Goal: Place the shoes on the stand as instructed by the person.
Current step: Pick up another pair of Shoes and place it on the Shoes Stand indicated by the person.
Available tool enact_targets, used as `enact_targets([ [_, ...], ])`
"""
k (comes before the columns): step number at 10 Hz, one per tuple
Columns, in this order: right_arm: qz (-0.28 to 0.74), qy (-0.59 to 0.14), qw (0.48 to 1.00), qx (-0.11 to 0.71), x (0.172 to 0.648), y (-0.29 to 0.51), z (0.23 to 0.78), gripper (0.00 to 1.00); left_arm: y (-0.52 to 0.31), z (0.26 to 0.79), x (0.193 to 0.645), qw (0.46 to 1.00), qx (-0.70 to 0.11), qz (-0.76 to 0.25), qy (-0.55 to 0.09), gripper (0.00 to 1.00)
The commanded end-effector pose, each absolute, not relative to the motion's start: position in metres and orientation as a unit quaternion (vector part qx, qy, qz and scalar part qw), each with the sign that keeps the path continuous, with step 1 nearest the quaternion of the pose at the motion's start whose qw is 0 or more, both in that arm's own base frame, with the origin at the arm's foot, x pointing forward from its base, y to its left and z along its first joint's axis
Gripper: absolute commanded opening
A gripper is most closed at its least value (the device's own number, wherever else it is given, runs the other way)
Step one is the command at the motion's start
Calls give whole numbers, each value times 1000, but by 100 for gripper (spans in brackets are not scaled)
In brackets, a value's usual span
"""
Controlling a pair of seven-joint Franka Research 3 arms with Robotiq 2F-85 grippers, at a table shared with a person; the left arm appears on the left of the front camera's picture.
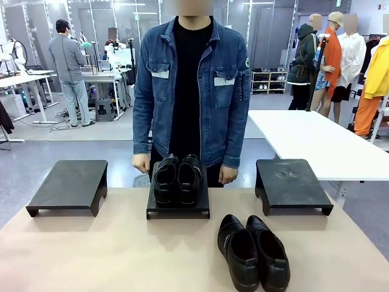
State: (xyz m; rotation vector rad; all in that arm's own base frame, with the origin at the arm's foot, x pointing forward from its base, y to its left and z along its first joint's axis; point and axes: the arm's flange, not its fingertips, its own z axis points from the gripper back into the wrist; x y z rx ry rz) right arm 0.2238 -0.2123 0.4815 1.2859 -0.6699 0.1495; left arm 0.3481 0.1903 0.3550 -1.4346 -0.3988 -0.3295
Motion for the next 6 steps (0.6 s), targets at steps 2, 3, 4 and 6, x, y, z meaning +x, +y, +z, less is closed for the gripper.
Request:
enact_targets([
  [2, 77, -312, 743, 586, 222, -214, 482, 100, 190, 355, 345, 726, -647, -154, -173, 100],
  [3, 77, -312, 743, 586, 222, -214, 482, 100, 190, 355, 345, 726, -647, -154, -173, 100],
  [4, 77, -312, 743, 586, 222, -214, 482, 100, 190, 355, 345, 726, -647, -154, -173, 100],
  [6, 77, -312, 743, 586, 222, -214, 482, 100, 190, 355, 345, 726, -647, -154, -173, 100],
])
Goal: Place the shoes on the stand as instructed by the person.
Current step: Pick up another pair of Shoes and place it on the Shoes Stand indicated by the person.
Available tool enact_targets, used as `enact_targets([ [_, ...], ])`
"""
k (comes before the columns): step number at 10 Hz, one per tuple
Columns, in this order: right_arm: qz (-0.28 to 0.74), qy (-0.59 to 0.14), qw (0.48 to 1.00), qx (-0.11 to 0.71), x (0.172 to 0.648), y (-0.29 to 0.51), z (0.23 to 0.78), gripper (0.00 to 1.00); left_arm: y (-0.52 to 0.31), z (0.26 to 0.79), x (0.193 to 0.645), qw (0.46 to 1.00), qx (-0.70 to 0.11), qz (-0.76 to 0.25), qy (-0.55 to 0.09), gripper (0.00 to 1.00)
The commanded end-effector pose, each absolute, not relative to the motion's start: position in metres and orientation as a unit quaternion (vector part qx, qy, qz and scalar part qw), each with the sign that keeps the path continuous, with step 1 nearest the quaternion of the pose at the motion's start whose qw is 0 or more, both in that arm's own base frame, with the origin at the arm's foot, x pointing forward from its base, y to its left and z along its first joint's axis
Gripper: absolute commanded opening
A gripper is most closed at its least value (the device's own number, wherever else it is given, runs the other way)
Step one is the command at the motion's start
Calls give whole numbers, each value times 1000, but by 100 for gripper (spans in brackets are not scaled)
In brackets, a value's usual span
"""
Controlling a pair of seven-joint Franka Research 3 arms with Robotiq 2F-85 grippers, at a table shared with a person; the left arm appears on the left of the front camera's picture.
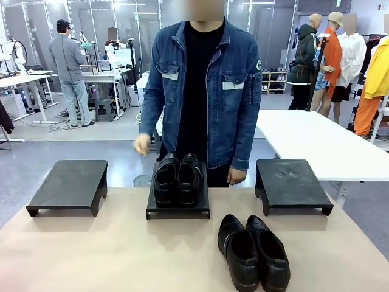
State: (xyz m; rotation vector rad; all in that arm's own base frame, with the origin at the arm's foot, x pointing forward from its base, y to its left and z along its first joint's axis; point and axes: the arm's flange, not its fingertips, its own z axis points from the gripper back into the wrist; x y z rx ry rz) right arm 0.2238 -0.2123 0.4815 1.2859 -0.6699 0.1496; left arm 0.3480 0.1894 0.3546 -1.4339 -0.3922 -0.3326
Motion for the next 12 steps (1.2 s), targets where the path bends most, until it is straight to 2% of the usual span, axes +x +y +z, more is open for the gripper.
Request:
enact_targets([
  [1, 77, -312, 743, 586, 222, -214, 482, 100, 190, 355, 345, 726, -647, -154, -173, 100],
  [12, 77, -312, 743, 586, 222, -214, 482, 100, 190, 355, 345, 726, -647, -154, -173, 100],
])
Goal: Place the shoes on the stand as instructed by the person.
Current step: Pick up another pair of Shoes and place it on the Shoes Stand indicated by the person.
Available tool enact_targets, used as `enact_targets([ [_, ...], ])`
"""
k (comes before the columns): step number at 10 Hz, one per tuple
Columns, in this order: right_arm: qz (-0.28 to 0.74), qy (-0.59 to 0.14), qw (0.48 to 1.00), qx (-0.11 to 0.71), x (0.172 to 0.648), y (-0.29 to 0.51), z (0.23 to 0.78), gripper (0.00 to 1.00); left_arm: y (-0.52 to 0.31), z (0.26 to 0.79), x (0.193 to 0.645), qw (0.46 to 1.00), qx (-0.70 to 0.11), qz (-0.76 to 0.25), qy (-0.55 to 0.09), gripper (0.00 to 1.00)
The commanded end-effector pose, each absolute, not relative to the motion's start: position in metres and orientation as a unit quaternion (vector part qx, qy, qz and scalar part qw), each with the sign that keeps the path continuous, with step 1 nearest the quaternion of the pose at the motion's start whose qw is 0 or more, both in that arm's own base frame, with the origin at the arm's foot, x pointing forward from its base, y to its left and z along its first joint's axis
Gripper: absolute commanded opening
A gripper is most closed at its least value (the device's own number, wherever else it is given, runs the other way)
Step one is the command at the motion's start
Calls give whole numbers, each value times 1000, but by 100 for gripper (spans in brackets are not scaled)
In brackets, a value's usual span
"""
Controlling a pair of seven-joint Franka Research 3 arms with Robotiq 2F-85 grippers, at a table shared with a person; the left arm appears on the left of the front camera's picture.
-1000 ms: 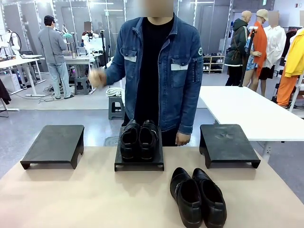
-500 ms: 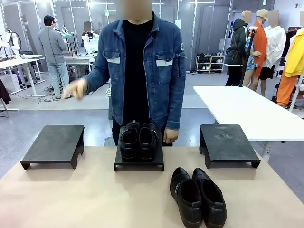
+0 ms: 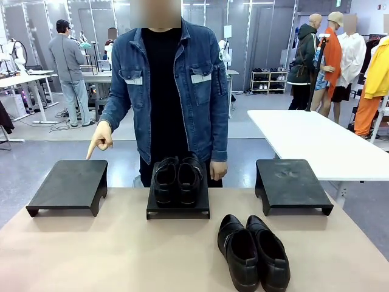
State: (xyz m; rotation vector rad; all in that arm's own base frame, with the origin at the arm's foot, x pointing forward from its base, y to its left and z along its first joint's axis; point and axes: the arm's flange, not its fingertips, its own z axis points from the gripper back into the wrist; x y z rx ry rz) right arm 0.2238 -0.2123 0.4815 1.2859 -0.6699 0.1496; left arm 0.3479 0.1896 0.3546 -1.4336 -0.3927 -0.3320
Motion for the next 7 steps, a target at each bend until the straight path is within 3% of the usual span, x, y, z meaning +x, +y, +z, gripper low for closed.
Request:
enact_targets([
  [1, 77, -312, 743, 586, 222, -214, 482, 100, 190, 355, 345, 726, -647, -154, -173, 100],
  [7, 77, -312, 743, 586, 222, -214, 482, 100, 190, 355, 348, 724, -650, -150, -178, 100],
])
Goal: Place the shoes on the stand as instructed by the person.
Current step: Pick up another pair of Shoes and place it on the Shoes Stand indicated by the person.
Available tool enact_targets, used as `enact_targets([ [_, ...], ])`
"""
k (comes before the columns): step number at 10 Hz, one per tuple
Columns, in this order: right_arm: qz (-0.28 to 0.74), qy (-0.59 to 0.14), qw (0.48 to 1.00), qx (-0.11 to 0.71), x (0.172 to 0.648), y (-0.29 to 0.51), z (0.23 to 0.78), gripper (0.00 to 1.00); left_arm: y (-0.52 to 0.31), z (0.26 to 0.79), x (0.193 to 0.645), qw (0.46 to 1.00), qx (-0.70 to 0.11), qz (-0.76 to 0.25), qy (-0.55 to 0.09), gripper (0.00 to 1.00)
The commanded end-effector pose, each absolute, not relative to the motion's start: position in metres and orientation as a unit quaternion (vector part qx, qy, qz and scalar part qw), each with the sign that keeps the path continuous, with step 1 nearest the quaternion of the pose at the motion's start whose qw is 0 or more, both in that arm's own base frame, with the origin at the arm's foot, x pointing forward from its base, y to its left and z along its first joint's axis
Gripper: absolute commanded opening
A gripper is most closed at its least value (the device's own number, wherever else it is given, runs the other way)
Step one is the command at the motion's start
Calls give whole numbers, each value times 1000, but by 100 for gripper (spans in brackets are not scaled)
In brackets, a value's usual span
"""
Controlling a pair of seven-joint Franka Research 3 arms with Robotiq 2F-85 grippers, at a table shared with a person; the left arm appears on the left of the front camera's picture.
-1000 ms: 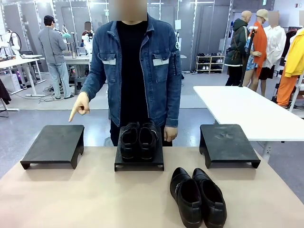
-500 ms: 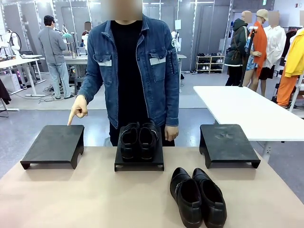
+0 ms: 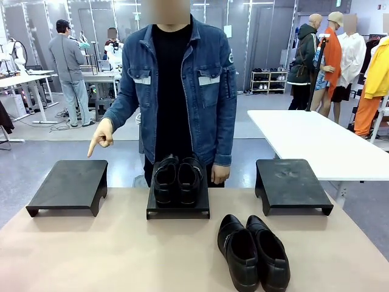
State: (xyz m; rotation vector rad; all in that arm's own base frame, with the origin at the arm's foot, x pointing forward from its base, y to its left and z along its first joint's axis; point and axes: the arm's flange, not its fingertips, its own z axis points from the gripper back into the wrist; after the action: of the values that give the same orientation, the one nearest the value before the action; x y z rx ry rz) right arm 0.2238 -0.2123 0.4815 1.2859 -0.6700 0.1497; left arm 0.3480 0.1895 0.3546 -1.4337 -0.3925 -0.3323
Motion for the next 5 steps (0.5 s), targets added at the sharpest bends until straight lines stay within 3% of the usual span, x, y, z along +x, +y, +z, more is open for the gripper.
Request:
enact_targets([
  [1, 77, -312, 743, 586, 222, -214, 482, 100, 168, 375, 354, 728, -643, -168, -167, 100],
  [5, 77, -312, 743, 586, 222, -214, 482, 100, 21, 436, 358, 787, -579, -172, -127, 100],
])
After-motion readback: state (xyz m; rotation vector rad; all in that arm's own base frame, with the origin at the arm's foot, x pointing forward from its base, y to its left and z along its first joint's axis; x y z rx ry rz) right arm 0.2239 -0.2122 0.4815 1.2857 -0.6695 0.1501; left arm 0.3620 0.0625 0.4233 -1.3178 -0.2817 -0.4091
